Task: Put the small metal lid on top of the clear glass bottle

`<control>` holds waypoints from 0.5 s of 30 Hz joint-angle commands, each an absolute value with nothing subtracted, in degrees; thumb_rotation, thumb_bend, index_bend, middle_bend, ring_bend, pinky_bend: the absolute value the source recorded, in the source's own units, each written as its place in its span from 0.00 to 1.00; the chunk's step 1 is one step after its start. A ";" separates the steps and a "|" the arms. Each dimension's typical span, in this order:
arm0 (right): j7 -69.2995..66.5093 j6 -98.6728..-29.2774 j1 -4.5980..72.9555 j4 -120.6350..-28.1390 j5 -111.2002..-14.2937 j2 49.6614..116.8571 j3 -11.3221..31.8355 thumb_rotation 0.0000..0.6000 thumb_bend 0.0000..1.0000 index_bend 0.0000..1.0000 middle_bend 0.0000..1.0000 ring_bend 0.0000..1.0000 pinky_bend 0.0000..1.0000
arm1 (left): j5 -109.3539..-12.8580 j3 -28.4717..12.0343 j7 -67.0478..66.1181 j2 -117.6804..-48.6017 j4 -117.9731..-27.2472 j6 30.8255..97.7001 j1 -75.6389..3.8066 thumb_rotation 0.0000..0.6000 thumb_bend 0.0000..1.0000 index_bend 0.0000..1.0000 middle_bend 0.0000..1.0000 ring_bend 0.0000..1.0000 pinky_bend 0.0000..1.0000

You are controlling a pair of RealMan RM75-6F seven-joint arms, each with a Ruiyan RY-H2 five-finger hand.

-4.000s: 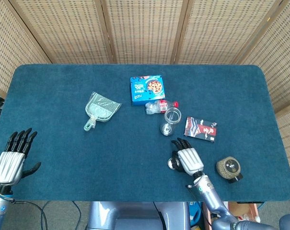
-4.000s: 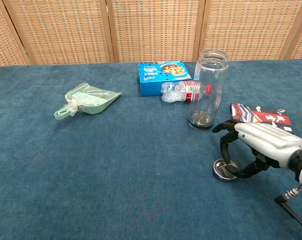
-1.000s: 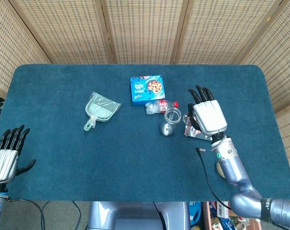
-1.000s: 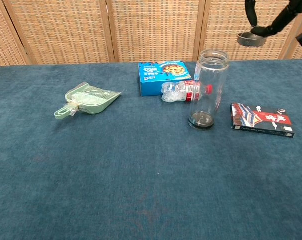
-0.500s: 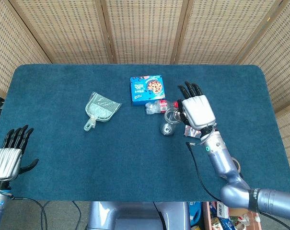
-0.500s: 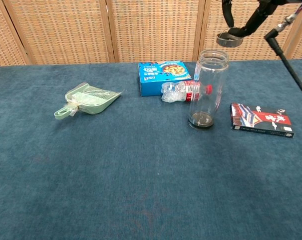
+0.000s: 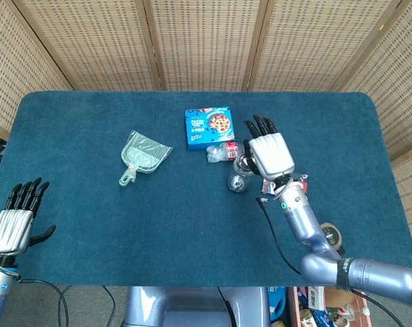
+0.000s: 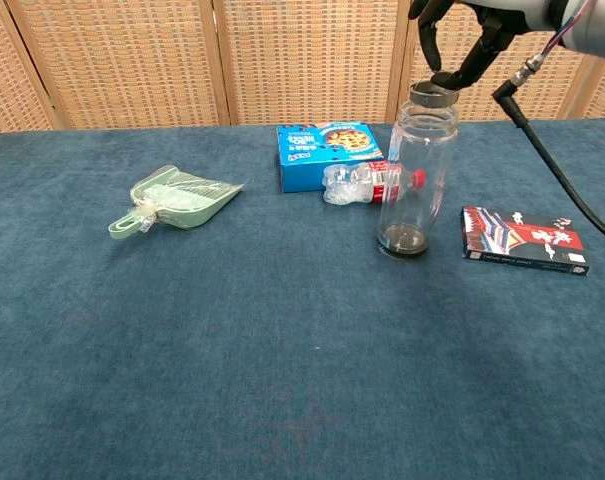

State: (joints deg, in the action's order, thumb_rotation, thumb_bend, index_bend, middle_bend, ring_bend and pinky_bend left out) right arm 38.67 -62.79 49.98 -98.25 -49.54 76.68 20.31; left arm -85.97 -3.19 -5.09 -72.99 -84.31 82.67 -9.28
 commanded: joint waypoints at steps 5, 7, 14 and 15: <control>37.68 -62.69 50.93 -96.25 -49.35 77.98 19.55 1.00 0.54 0.66 0.21 0.00 0.15 | -85.63 -3.24 -5.04 -73.15 -84.00 82.26 -9.50 1.00 0.24 0.00 0.00 0.00 0.00; 37.58 -62.78 51.04 -95.94 -49.33 78.18 19.33 1.00 0.54 0.66 0.20 0.00 0.15 | -85.56 -3.27 -5.02 -73.18 -83.93 82.16 -9.57 1.00 0.24 0.00 0.00 0.00 0.00; 37.03 -63.06 51.28 -94.87 -49.40 78.90 18.59 1.00 0.54 0.66 0.20 0.00 0.15 | -85.57 -3.17 -4.93 -73.29 -83.80 82.05 -9.67 1.00 0.24 0.00 0.00 0.00 0.00; 36.96 -63.09 51.28 -94.72 -49.42 78.97 18.44 1.00 0.54 0.66 0.20 0.00 0.15 | -85.52 -3.17 -4.94 -73.30 -83.78 82.01 -9.68 1.00 0.24 0.00 0.00 0.00 0.00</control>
